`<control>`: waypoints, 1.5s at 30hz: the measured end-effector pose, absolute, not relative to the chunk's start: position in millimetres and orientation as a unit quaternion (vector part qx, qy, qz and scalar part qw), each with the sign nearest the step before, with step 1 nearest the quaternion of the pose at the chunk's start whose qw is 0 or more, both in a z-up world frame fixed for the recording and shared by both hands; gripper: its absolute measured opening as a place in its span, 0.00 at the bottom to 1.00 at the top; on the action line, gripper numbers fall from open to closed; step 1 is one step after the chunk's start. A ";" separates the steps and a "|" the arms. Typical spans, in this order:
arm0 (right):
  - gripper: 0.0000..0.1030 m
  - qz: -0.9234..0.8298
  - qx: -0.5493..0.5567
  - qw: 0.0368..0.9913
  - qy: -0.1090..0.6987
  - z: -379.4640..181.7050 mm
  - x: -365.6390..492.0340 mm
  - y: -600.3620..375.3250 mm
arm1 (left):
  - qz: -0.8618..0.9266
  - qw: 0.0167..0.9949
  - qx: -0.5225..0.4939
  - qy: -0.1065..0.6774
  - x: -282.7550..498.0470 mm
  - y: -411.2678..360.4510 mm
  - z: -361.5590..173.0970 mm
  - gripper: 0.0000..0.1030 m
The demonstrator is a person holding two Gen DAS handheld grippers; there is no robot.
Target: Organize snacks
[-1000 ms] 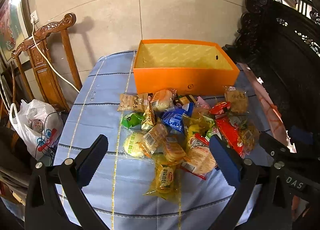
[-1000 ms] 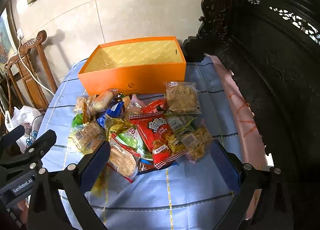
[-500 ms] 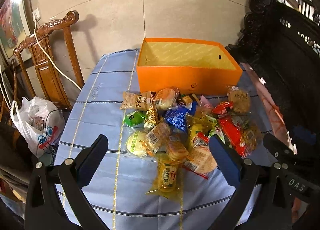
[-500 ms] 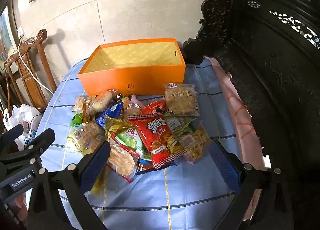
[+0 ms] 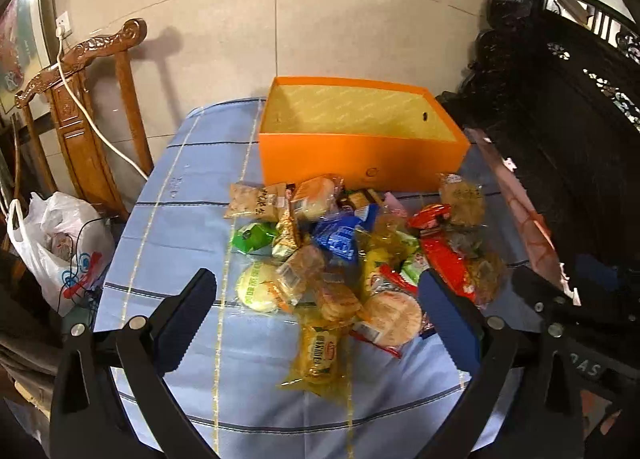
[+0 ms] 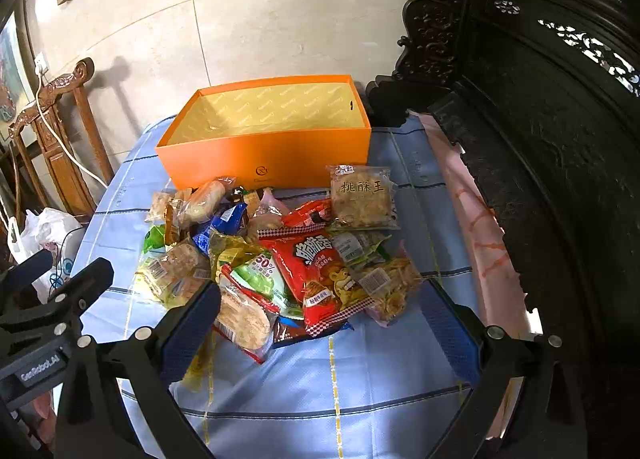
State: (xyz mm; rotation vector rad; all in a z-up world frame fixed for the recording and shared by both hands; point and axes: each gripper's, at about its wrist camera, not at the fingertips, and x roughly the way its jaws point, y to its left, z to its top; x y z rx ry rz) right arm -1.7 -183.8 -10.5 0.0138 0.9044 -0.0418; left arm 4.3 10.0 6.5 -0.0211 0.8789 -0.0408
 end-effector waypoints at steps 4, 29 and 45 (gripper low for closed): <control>0.97 -0.020 0.007 0.898 0.439 -11.0 -1.9 -184.2 | -0.016 0.905 0.002 0.425 4.6 7.1 5.9 0.96; 0.97 -0.016 0.016 0.888 0.459 -26.2 14.3 -187.0 | -0.024 0.887 -0.003 0.460 24.1 10.1 -15.1 0.96; 0.97 0.008 -0.013 0.922 0.388 -69.8 91.3 -197.7 | -0.052 0.893 -0.007 0.447 76.0 35.4 -92.6 0.96</control>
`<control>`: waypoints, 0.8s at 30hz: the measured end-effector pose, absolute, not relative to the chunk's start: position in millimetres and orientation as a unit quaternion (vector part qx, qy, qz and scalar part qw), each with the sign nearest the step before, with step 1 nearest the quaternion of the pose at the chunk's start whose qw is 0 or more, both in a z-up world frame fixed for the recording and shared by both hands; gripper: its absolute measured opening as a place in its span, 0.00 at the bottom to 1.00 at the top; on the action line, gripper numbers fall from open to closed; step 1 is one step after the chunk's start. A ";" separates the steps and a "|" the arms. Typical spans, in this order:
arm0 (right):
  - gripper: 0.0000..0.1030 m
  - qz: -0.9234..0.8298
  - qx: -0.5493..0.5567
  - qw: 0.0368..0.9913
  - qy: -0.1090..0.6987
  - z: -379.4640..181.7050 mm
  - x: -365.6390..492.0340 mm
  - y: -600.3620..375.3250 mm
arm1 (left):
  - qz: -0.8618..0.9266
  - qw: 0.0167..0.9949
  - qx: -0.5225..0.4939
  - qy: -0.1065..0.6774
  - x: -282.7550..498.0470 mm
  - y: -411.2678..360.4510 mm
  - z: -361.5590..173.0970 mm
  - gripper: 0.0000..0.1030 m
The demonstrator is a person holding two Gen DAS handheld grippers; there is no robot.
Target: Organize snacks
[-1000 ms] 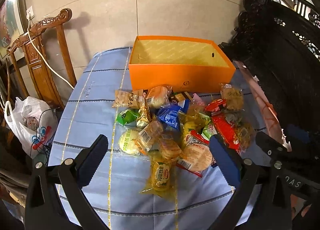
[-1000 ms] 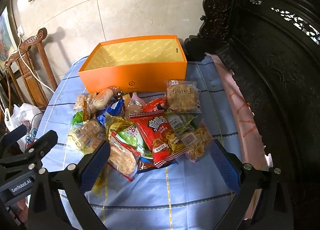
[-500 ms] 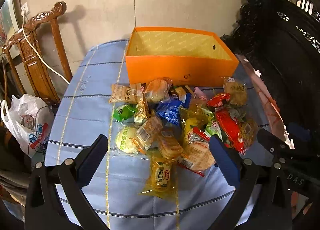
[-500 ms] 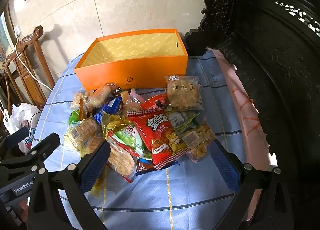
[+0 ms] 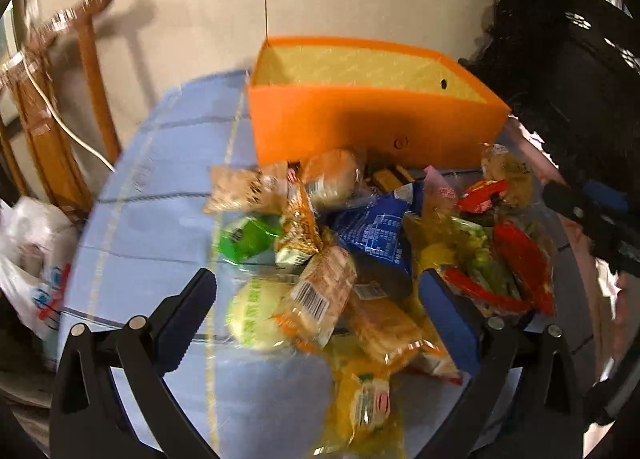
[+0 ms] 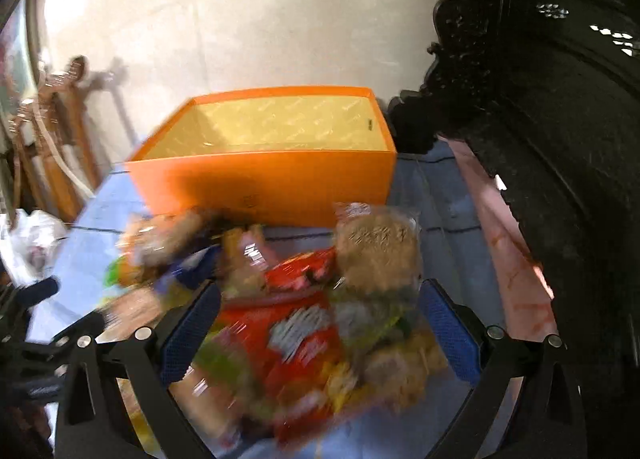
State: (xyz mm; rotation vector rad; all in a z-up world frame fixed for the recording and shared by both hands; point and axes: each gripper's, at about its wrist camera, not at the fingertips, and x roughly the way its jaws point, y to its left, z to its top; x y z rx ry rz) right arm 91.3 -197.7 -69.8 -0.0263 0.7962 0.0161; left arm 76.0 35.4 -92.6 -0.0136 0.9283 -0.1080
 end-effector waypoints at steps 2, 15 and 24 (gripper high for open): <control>0.97 -0.007 -0.002 0.919 0.394 -83.1 115.2 -205.9 | -0.069 0.890 -0.022 0.450 94.1 34.8 -103.6 0.96; 0.97 -0.035 0.041 0.874 0.482 -146.1 202.7 -232.7 | -0.069 0.846 0.013 0.529 233.2 15.6 -159.6 0.96; 0.75 -0.045 0.078 0.871 0.484 -132.5 178.2 -235.1 | -0.092 0.848 0.001 0.522 222.0 3.6 -155.9 0.55</control>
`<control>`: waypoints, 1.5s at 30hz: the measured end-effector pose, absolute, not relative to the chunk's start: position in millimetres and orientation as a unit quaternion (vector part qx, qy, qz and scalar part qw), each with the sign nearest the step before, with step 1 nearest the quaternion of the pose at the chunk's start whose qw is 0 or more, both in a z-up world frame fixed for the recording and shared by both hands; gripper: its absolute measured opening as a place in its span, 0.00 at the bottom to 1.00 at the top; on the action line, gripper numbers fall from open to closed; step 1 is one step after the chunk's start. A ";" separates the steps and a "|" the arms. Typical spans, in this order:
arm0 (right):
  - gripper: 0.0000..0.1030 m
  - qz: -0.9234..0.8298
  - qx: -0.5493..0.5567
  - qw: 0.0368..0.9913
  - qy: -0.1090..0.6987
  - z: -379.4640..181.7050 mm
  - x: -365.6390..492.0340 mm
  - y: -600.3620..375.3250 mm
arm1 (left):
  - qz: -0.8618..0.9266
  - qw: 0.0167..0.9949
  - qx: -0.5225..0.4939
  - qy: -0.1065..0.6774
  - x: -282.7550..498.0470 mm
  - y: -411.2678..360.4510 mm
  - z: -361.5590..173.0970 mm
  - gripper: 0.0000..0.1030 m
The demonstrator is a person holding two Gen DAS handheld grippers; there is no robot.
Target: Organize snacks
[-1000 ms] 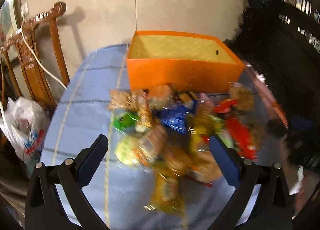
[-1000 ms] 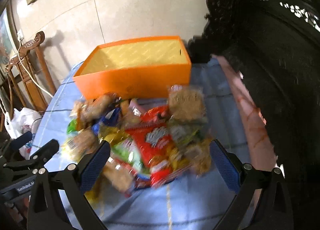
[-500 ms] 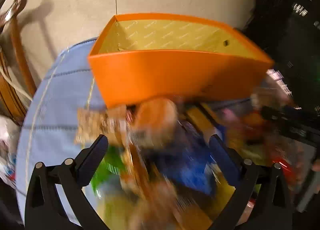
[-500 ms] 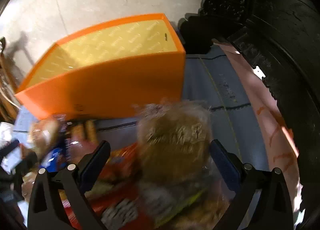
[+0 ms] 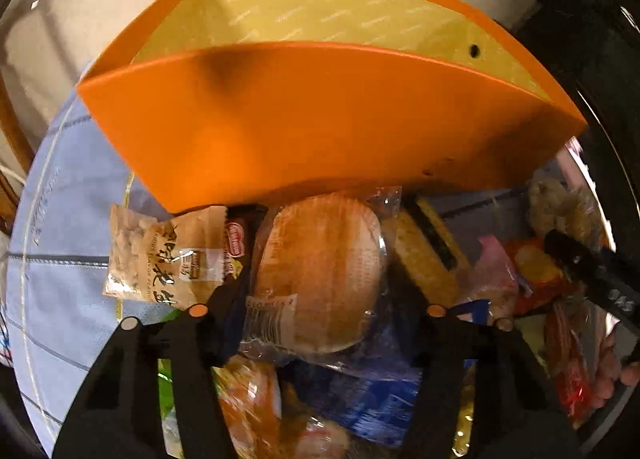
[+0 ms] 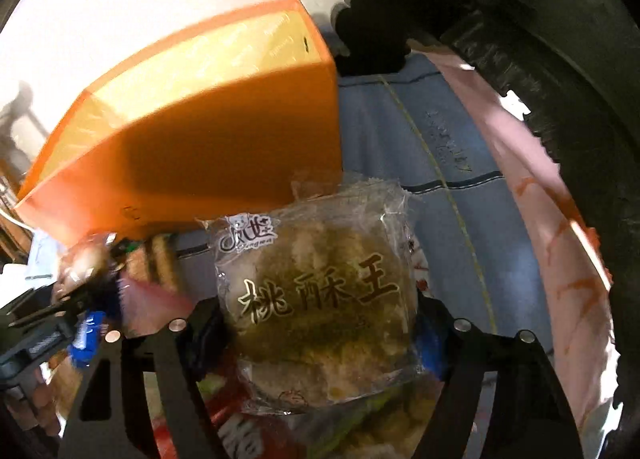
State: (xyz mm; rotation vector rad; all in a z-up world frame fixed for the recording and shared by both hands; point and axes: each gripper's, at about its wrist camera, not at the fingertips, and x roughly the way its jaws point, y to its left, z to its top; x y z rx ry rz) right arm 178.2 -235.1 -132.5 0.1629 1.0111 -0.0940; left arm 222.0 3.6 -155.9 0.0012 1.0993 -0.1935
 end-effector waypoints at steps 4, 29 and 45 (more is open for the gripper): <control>0.75 -0.046 0.081 0.878 0.469 -107.9 159.1 -234.8 | -0.114 0.851 -0.035 0.511 205.1 8.4 -133.6 0.54; 0.77 0.034 0.046 0.875 0.481 -41.5 325.6 -202.1 | -0.022 0.885 -0.006 0.465 320.8 29.0 -37.9 0.60; 0.97 -0.100 0.035 0.850 0.516 -97.5 232.2 -277.2 | -0.035 0.887 -0.024 0.459 209.8 91.8 -87.7 0.96</control>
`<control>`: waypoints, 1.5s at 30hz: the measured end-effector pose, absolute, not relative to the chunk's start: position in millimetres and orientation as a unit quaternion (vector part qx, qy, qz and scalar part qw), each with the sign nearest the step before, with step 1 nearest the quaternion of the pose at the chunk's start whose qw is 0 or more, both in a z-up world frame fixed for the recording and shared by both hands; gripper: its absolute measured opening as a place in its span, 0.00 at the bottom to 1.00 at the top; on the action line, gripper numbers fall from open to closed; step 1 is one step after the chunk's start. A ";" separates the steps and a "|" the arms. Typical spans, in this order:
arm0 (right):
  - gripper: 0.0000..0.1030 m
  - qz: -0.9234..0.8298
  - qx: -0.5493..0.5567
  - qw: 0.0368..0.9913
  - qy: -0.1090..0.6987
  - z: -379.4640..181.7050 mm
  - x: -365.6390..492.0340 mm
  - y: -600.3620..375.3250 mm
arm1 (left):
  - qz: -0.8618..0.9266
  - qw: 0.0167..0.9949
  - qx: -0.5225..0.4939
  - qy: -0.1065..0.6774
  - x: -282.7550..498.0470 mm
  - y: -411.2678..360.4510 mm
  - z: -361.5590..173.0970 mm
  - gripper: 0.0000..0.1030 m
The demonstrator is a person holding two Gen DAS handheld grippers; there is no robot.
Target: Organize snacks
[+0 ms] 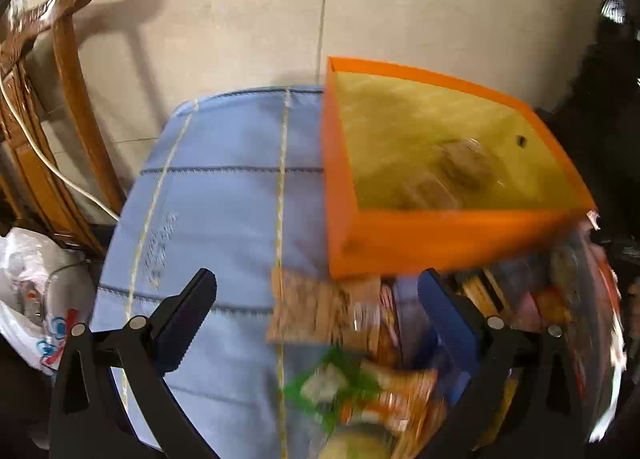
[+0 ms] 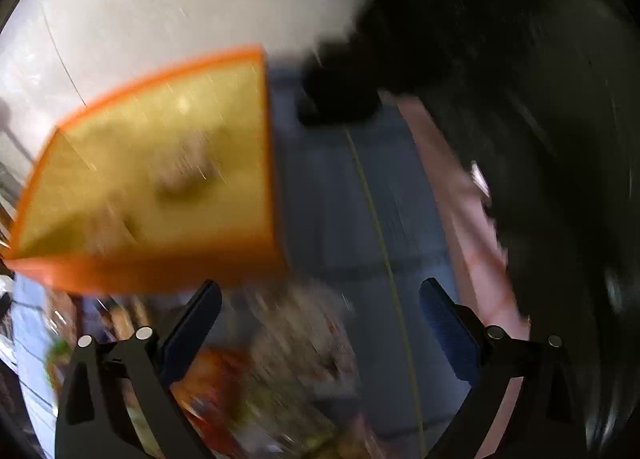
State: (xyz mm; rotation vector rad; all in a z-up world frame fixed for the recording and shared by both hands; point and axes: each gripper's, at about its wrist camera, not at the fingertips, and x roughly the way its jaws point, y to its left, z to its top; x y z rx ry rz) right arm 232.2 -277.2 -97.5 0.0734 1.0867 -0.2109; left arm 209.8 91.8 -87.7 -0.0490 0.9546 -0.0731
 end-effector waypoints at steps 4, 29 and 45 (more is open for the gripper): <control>0.97 -0.105 0.066 0.822 0.556 -142.8 221.4 -286.7 | -0.061 0.887 0.025 0.457 197.1 85.9 -108.3 0.96; 0.40 -0.055 0.127 0.850 0.509 -131.9 206.9 -292.3 | -0.090 0.834 -0.077 0.539 204.0 125.4 -142.4 0.58; 0.40 0.004 0.053 0.913 0.404 -8.5 265.2 -220.5 | -0.044 0.892 -0.036 0.448 285.0 30.6 -4.2 0.59</control>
